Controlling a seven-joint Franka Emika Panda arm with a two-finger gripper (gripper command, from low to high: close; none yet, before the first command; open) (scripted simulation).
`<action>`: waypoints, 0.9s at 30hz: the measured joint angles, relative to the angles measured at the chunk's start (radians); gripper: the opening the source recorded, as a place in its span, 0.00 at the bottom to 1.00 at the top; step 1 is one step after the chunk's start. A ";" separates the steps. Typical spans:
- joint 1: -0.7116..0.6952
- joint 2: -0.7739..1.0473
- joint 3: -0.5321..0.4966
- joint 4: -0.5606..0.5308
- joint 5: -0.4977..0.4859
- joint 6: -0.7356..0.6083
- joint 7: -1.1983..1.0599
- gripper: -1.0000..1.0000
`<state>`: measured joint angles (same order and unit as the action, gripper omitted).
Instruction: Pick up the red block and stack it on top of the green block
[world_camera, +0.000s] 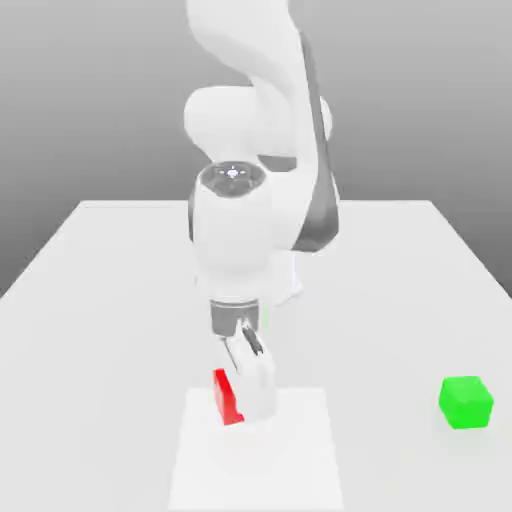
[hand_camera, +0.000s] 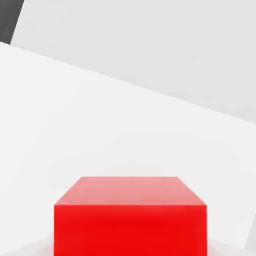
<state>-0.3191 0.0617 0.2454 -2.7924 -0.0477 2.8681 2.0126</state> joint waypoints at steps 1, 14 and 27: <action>0.001 -0.015 0.002 -0.003 0.013 -0.012 -0.010 0.00; -0.065 -0.064 0.266 0.052 0.072 -0.143 0.063 0.00; 0.364 0.158 0.367 0.237 -0.258 -0.137 0.436 0.00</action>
<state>0.0451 0.2193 0.6121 -2.5558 -0.3057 2.7312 2.4489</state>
